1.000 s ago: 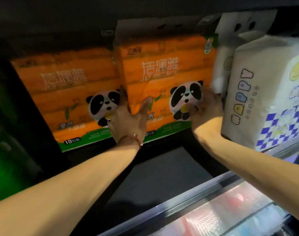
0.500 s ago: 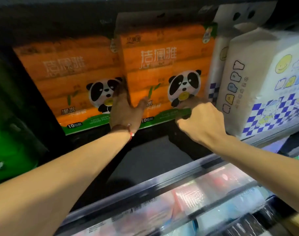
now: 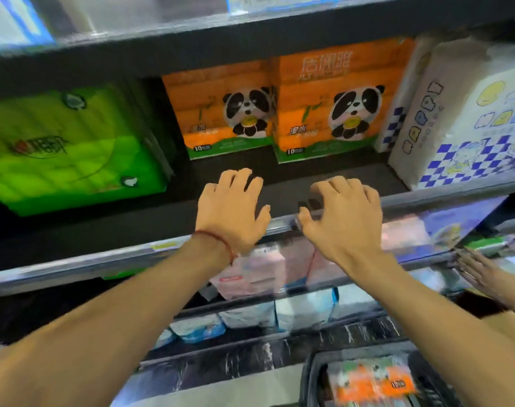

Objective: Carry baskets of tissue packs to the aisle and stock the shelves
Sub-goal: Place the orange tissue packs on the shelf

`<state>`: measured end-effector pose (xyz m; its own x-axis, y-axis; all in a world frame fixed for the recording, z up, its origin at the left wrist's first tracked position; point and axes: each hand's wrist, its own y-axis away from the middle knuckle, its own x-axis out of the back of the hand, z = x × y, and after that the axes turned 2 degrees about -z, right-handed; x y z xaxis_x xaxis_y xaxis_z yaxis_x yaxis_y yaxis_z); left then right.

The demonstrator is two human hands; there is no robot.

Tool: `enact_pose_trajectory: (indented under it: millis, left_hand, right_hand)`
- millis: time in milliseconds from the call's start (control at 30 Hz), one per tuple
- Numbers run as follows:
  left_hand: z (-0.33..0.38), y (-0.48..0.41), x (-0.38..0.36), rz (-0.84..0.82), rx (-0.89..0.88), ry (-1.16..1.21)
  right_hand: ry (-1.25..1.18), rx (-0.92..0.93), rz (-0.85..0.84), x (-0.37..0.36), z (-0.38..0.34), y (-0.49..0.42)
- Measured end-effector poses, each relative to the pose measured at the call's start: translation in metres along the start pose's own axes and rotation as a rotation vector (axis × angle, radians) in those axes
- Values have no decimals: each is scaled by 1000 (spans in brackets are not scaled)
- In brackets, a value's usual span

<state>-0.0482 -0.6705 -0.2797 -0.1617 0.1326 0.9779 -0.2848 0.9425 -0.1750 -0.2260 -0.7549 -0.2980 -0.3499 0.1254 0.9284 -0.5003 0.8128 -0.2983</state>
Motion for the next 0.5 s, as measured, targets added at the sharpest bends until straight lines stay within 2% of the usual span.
enact_pose_trajectory:
  millis: [167, 400, 500]
  left_hand:
    - [-2, 76, 20, 36, -65, -15]
    - [-9, 159, 56, -96, 78, -19]
    - [-17, 194, 60, -140, 82, -35]
  right_hand:
    - [27, 89, -48, 22, -25, 57]
    - [-13, 138, -170, 46, -46, 133]
    - [5, 167, -203, 54, -58, 162]
